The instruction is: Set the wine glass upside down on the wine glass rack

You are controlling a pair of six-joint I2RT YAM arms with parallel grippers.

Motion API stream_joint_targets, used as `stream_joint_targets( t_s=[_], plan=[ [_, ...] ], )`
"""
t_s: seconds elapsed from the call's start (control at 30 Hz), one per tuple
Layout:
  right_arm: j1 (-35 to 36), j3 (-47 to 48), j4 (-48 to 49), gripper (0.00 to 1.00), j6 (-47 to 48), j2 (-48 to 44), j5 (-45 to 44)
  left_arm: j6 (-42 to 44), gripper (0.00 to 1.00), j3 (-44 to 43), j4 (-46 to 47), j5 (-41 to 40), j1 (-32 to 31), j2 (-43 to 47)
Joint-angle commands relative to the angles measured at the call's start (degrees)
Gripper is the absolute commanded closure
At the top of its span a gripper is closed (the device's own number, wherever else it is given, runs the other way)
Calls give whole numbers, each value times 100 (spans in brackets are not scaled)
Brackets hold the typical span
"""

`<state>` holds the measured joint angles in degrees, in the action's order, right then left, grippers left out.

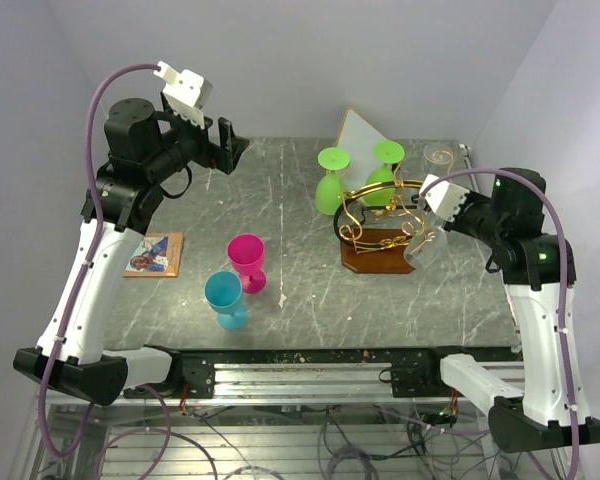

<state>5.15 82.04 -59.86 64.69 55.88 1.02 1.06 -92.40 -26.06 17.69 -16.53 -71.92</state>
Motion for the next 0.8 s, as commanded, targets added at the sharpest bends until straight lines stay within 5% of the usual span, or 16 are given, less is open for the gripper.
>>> stream_joint_targets(
  t_s=[0.0, 0.77],
  plan=[
    [103, -92, 620, 100, 99, 80, -550, 78, 3, -84, 14, 76, 84, 3],
    [289, -319, 757, 100, 423, 417, -1908, 79, 3, -112, -4, 89, 107, -41]
  ],
)
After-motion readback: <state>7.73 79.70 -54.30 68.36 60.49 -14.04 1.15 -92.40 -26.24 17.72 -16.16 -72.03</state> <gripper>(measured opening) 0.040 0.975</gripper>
